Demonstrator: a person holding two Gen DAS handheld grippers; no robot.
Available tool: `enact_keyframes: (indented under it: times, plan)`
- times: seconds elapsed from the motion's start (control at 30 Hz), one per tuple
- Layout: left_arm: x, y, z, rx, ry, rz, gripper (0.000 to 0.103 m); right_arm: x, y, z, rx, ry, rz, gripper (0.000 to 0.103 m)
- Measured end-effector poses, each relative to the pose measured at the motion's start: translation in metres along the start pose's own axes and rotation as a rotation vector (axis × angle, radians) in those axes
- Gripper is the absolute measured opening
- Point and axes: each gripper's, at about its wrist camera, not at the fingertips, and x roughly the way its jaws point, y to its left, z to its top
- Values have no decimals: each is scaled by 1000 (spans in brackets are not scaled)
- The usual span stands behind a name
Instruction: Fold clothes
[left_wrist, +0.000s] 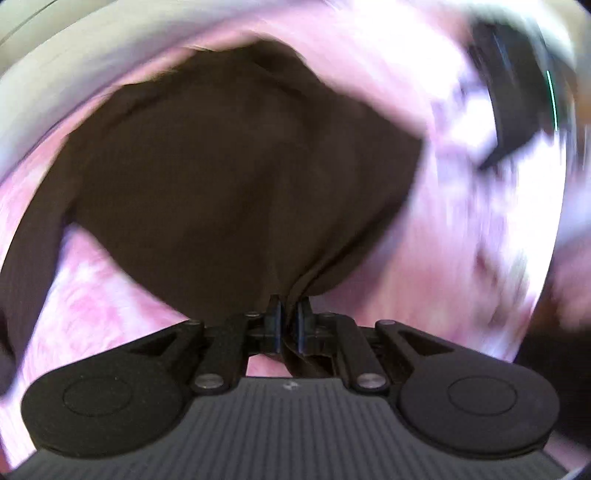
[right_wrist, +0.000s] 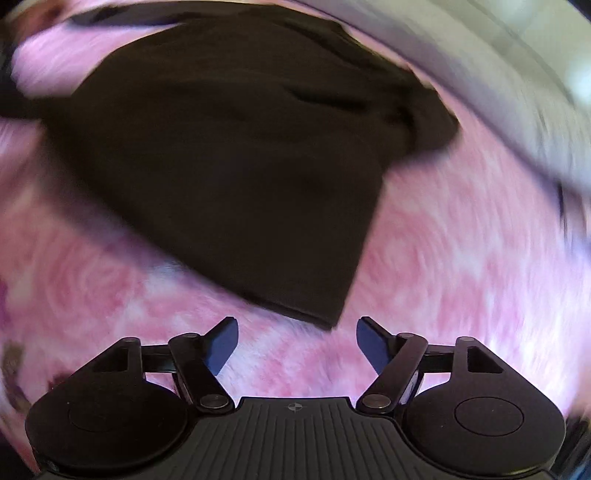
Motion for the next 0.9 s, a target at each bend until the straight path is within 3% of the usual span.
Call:
enact_keyframes:
  times: [0.07, 0.1, 0.23, 0.33, 0.4, 0.43, 0.47, 0.57, 0.7, 0.8, 0.9]
  plan:
    - [-34, 31, 16, -122, -63, -33, 6, 4, 19, 4, -116, -45, -37, 76]
    - [-49, 44, 22, -159, -91, -41, 6, 7, 22, 10, -111, -71, -59, 76]
    - [-85, 72, 38, -197, -159, -32, 6, 20, 37, 34, -87, -171, -149, 76]
    - [-100, 84, 35, -193, -171, -5, 6, 29, 29, 57, 22, -209, -169, 76]
    - [-105, 92, 33, -179, -161, 24, 6, 29, 20, 69, 41, -223, -143, 63]
    - [-106, 97, 32, -170, -155, 34, 6, 27, 15, 73, 40, -224, -133, 27]
    - [-107, 102, 31, -162, -149, 45, 6, 24, 7, 78, 25, -202, -127, 6]
    - [-117, 106, 28, -99, -133, 48, 6, -7, -16, 77, -31, -203, -150, 3]
    - [-130, 78, 12, 74, -94, -27, 6, -76, -33, 68, -193, -195, -241, 2]
    - [-123, 49, -14, 205, -17, -80, 5, -122, -27, 48, -265, -155, -211, 2]
    - [-102, 24, -50, 268, 71, -113, 5, -136, -2, 23, -307, -66, -122, 2]
